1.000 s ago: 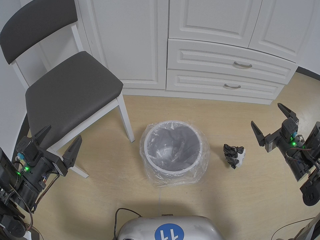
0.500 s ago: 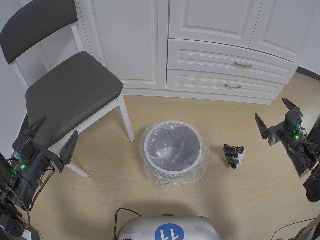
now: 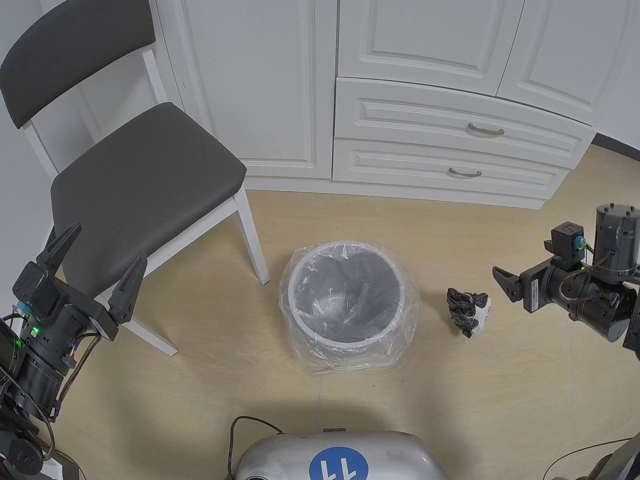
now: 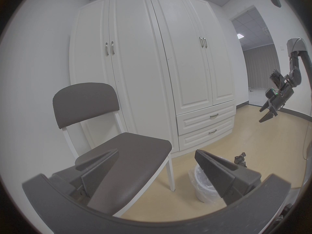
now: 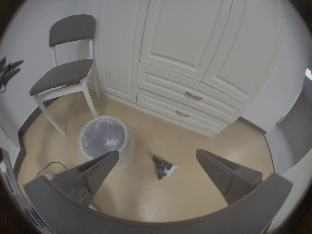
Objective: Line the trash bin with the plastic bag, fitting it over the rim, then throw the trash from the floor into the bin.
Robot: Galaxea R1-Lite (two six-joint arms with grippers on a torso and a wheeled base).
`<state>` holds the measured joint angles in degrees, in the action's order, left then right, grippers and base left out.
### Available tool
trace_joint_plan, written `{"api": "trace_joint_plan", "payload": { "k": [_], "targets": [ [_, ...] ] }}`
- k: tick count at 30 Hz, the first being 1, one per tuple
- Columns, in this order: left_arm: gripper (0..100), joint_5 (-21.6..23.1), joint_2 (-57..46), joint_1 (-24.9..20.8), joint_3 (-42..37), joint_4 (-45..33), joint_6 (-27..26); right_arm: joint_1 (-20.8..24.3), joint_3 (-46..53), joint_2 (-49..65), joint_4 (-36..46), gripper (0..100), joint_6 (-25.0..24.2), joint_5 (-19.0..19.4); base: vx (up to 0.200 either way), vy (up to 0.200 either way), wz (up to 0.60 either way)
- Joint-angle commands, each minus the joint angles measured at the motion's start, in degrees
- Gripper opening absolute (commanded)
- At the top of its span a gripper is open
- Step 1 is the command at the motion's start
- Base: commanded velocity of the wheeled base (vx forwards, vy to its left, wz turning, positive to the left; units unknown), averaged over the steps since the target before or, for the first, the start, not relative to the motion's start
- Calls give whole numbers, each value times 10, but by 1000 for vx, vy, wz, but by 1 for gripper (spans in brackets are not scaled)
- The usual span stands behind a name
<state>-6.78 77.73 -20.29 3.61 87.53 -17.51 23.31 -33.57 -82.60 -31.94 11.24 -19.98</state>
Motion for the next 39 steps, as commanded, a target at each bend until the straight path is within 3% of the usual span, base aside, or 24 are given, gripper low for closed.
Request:
{"api": "trace_joint_plan", "payload": {
  "k": [1,9,13,19,24,26,27,32,39],
  "targets": [
    [100,1,-20,2,1,0,-2,-2,-197,-11,307,100,-180,-4,0,0,0],
    [100,2,-11,1,1,0,2,-93,-191,-110,304,100,-153,-1,0,0,0],
    [100,3,-10,1,1,0,2,-115,-190,-172,273,100,-144,7,0,0,0],
    [100,3,-9,2,5,0,2,-136,-189,-250,210,100,-137,27,0,0,0],
    [100,3,-9,5,12,0,3,-143,-188,-330,124,100,-133,79,0,0,0],
    [100,3,-9,5,12,0,3,-143,-188,-330,124,100,-133,79,0,0,0],
    [100,4,-12,15,13,0,2,-145,-194,-383,54,100,-136,94,0,0,0],
    [100,7,-18,19,14,0,2,-159,-222,-491,-64,100,-130,94,0,0,0],
    [100,7,-18,21,15,0,2,-178,-314,-581,-91,100,-151,97,0,0,0]
  ]
}}
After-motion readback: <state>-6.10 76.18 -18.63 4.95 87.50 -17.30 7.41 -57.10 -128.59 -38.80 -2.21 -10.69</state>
